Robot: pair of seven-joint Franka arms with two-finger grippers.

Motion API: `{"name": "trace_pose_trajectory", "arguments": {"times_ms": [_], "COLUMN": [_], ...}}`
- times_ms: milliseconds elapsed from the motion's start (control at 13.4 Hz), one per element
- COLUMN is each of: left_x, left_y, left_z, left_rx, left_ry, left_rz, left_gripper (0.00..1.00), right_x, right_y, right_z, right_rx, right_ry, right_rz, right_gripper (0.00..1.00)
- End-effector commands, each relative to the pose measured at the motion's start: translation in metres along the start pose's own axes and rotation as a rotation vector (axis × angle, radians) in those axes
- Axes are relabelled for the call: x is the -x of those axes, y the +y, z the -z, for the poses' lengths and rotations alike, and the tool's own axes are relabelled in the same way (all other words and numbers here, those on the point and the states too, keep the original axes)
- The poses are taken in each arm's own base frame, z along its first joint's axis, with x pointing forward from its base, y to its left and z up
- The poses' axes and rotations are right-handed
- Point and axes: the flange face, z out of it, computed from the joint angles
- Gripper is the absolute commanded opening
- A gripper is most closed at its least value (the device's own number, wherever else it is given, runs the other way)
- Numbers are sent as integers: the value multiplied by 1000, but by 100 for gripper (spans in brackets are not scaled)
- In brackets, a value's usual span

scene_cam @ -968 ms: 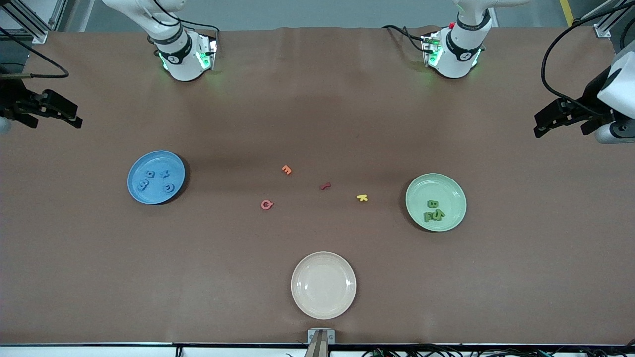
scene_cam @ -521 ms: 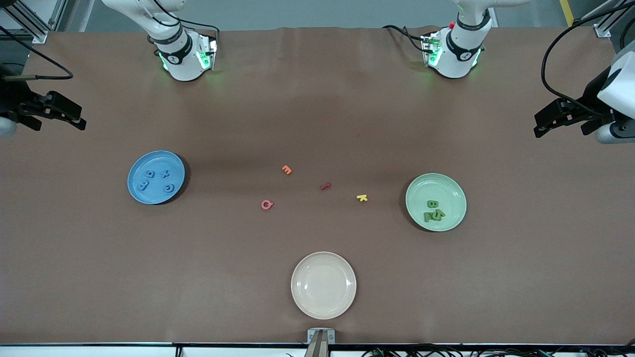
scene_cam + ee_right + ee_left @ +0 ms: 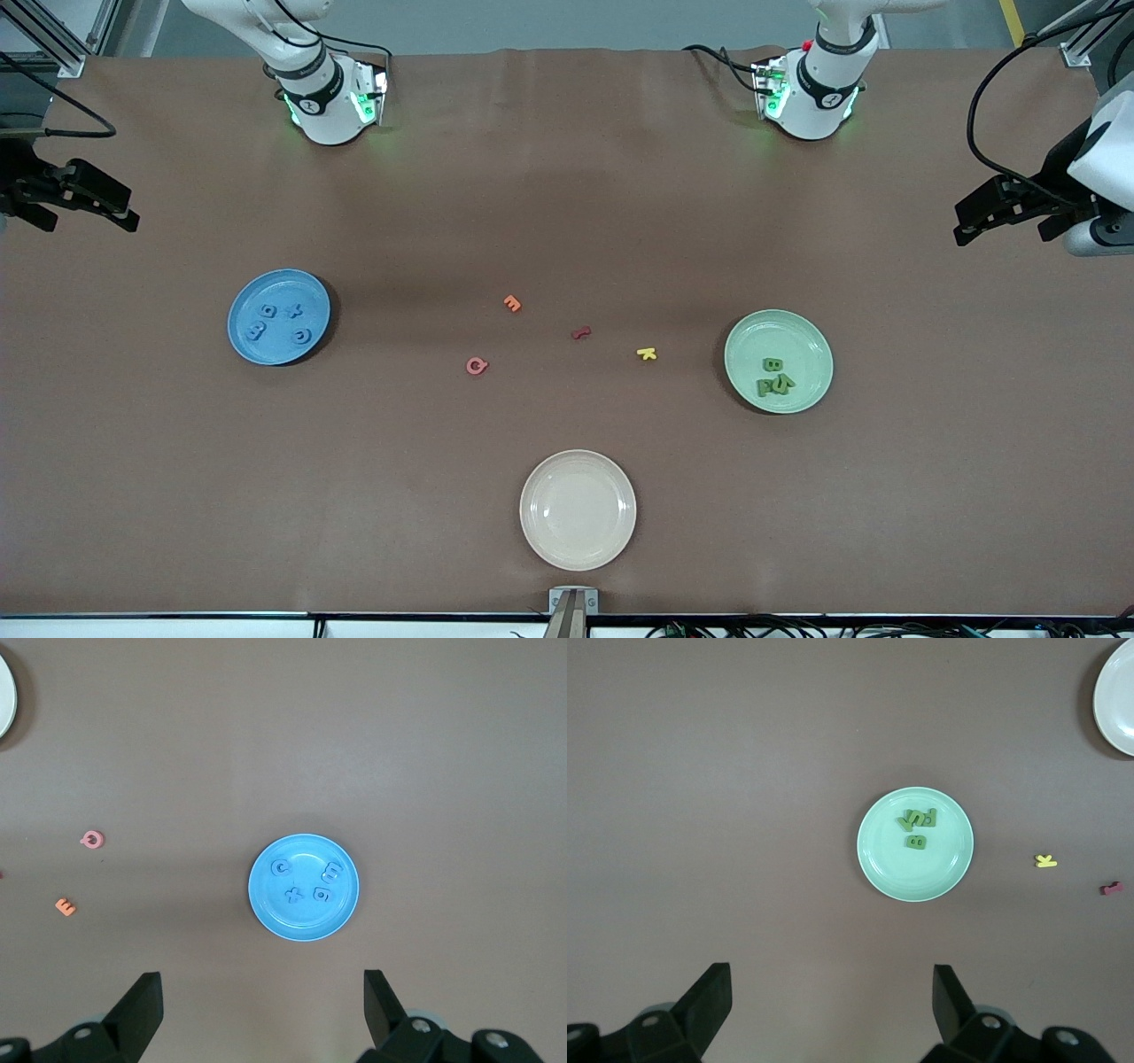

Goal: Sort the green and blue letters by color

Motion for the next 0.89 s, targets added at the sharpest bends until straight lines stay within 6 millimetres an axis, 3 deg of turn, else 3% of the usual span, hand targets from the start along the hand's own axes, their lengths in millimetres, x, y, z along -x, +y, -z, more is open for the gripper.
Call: {"name": "trace_pose_trajectory", "arguments": {"times_ms": [0,521,819], "left_x": [4,33,19], "left_y": [1,4,2], "left_z": [6,14,20], "left_rx": [3,-6,-4], "left_ry": [11,-10,8], "left_rz": [-5,7,6], "left_gripper": [100,100,100], "right_x": [-4,-4,-4], "right_y": [0,-1,0], "right_z": [4,4,4], "right_rx": [9,9,9], "right_ry": [3,3,3], "right_rz": [-17,-16,-17], "right_gripper": [100,100,100]}}
